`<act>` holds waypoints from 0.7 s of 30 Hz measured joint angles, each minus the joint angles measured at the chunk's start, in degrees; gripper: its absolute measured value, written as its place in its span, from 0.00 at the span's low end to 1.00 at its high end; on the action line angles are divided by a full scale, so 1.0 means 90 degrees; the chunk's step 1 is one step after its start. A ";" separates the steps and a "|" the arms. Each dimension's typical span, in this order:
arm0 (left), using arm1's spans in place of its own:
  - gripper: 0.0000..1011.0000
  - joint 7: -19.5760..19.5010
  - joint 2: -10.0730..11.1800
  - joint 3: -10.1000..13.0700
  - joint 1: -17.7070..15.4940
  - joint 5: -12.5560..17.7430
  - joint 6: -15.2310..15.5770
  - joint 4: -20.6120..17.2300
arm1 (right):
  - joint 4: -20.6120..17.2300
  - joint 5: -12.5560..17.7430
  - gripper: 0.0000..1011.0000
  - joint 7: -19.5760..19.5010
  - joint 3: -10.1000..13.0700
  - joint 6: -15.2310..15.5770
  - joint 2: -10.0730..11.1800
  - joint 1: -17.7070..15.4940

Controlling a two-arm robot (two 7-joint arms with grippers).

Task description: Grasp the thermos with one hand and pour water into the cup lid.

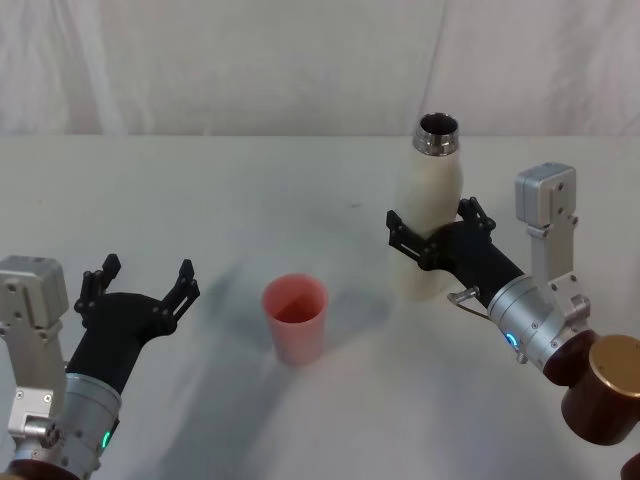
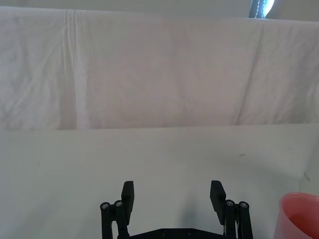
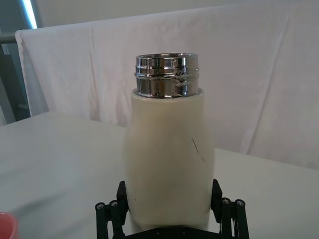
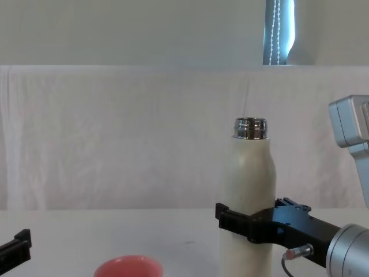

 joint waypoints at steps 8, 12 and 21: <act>0.99 0.0000 0.0000 0.0000 0.0000 0.0000 0.0000 0.0000 | 0.0011 -0.0017 0.99 -0.0020 -0.0010 0.0054 -0.0010 0.0019; 0.99 0.0000 0.0000 0.0000 0.0000 0.0000 0.0000 0.0000 | 0.0012 -0.0035 0.99 -0.0037 -0.0012 0.0079 -0.0012 0.0018; 0.99 0.0000 0.0000 0.0000 0.0000 0.0000 0.0000 0.0000 | -0.0085 -0.0057 0.99 -0.0080 0.0020 0.0113 0.0011 -0.0052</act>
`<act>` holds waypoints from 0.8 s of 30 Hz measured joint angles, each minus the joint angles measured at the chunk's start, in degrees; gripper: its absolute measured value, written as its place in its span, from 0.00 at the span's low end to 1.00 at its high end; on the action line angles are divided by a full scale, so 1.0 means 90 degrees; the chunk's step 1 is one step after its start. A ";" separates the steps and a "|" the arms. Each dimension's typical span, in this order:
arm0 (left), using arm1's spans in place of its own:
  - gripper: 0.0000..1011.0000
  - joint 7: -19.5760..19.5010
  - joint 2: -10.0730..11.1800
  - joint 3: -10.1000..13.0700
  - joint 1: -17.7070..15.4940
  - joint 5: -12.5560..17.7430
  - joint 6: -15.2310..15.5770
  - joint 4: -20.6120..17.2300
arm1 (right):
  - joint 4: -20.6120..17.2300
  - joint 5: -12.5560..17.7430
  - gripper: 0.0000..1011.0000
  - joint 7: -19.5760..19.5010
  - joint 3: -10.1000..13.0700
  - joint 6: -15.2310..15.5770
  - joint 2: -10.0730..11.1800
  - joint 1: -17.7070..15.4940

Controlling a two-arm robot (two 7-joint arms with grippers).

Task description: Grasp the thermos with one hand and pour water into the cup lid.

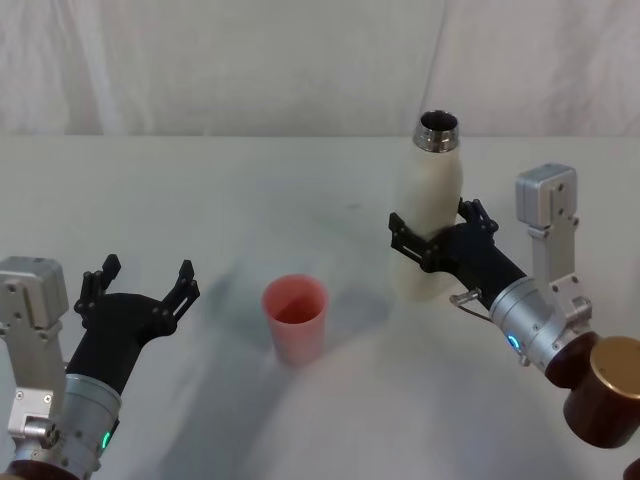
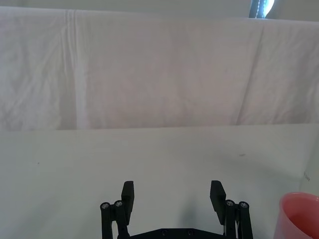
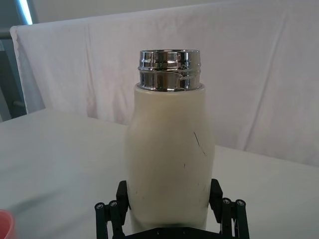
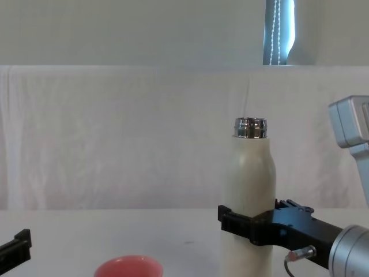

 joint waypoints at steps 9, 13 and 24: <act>0.99 0.0000 0.0000 0.0000 0.0000 0.0000 0.0000 0.0000 | -0.0183 0.0063 0.99 -0.0018 0.0094 0.0056 0.0053 -0.0155; 0.99 0.0000 0.0000 0.0000 0.0000 0.0000 0.0000 0.0000 | -0.0262 0.0086 0.99 -0.0025 0.0125 0.0074 0.0085 -0.0218; 0.99 0.0000 0.0000 0.0000 0.0000 0.0000 0.0000 0.0000 | -0.0753 0.0117 0.99 -0.0125 0.0226 0.0123 0.0212 -0.0591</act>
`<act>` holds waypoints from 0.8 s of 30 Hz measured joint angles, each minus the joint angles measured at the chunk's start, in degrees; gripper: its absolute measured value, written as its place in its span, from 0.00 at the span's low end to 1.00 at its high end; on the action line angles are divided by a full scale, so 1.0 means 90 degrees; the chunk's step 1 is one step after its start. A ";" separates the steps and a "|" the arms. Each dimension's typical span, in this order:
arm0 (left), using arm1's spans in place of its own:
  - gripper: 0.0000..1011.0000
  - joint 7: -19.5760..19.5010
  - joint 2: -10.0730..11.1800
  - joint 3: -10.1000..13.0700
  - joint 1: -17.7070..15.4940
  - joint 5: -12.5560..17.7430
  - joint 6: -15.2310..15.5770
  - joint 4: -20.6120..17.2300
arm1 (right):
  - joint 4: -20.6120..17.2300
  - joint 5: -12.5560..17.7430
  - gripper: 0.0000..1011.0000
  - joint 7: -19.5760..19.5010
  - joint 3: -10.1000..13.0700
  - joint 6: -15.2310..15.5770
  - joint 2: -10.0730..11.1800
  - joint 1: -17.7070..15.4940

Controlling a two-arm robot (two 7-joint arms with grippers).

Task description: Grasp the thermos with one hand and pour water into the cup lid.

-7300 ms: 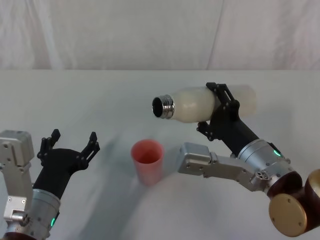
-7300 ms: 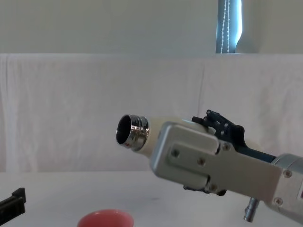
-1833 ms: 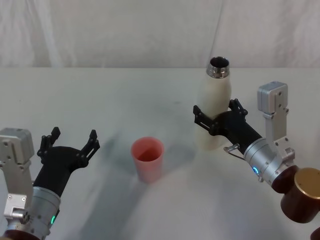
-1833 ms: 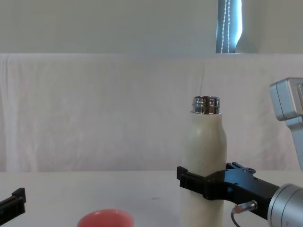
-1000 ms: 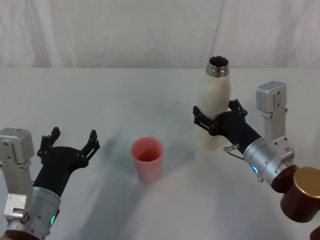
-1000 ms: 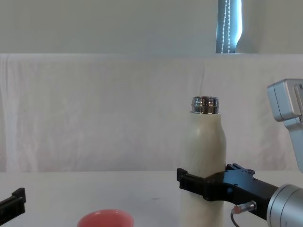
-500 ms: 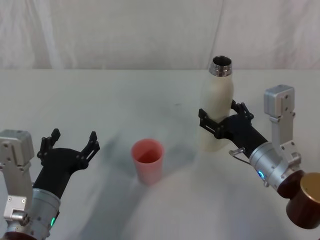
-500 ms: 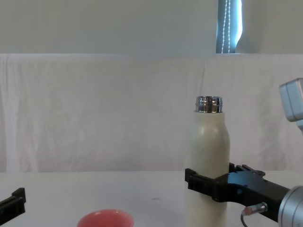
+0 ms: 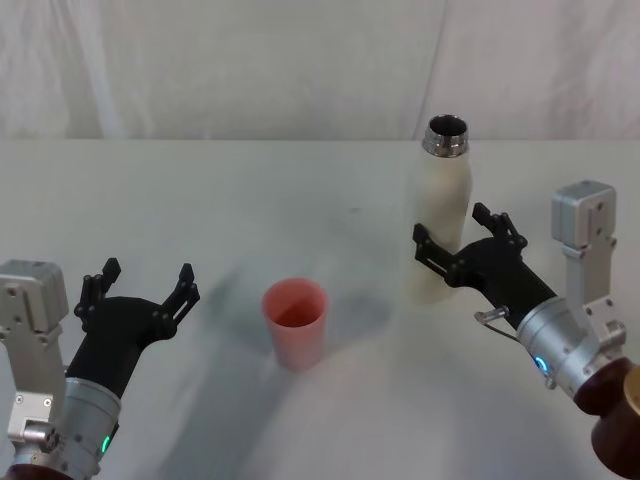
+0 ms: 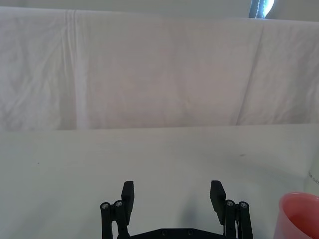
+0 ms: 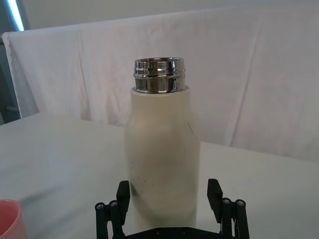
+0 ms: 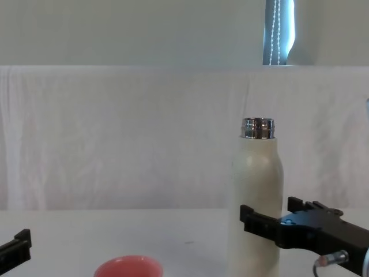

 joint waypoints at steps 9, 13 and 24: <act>0.99 0.0000 0.0000 0.0000 0.0000 0.0000 0.0000 0.0000 | -0.0418 0.0008 0.99 -0.0100 0.0120 -0.0005 0.0090 -0.0370; 0.99 0.0000 0.0000 0.0000 0.0000 0.0000 0.0000 0.0000 | -0.0536 0.0022 0.99 -0.0133 0.0183 -0.0022 0.0114 -0.0512; 0.99 0.0000 0.0000 0.0000 0.0000 0.0000 0.0000 0.0000 | -0.0958 -0.0411 0.99 -0.0487 0.0249 -0.0159 0.0157 -0.0942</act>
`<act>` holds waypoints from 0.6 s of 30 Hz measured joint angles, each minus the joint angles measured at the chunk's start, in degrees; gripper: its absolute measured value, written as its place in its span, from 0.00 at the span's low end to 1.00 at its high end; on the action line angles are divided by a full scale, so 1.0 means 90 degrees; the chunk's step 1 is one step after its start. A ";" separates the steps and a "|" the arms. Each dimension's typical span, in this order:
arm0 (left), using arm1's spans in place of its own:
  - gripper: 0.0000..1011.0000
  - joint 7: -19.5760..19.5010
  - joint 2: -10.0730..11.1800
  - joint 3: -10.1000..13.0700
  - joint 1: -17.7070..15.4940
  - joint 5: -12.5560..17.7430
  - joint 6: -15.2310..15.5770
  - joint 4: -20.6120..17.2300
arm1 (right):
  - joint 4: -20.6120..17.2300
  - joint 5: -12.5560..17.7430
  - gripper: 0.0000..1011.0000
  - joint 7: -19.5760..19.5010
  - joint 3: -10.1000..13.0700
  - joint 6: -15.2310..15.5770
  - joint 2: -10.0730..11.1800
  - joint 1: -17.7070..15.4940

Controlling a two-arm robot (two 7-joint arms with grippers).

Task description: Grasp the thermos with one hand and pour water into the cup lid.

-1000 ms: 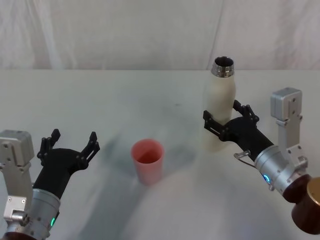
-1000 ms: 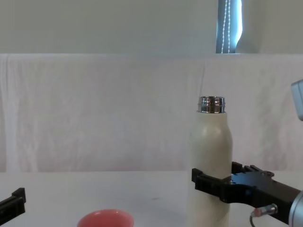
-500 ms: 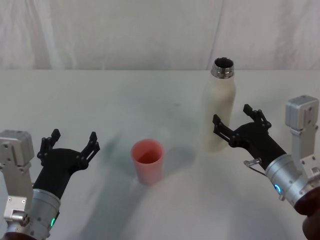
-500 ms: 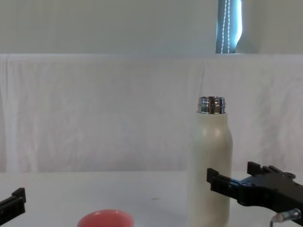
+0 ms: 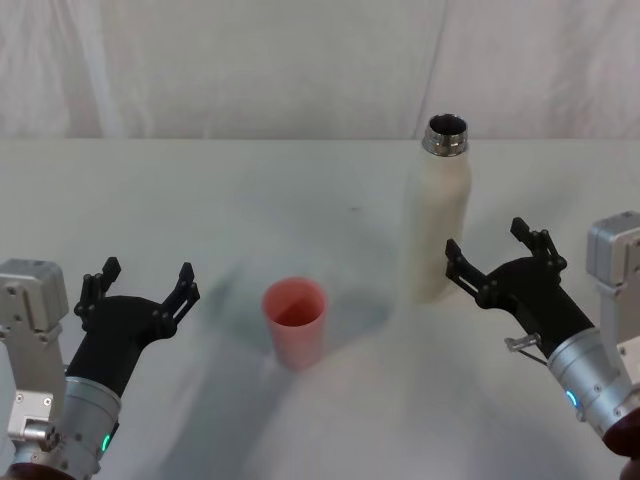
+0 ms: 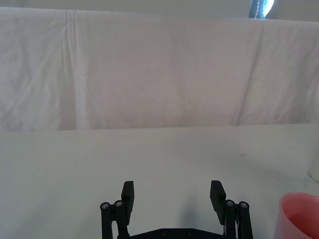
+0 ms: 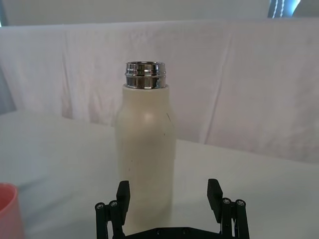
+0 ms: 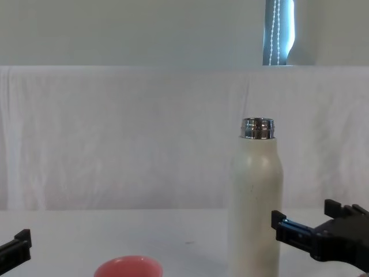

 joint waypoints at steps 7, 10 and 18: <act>0.99 0.0000 0.0000 0.0000 0.0000 0.0000 0.0000 0.0000 | -0.0257 -0.0587 0.99 -0.0349 0.0014 -0.0126 -0.0071 -0.0316; 0.99 0.0000 0.0000 0.0000 0.0000 0.0000 0.0000 0.0000 | -0.0300 -0.0757 0.99 -0.0446 0.0025 -0.0163 -0.0106 -0.0391; 0.99 0.0000 0.0000 0.0000 0.0000 0.0000 0.0000 0.0000 | -0.0345 -0.1201 0.99 -0.0709 0.0074 -0.0301 -0.0246 -0.0603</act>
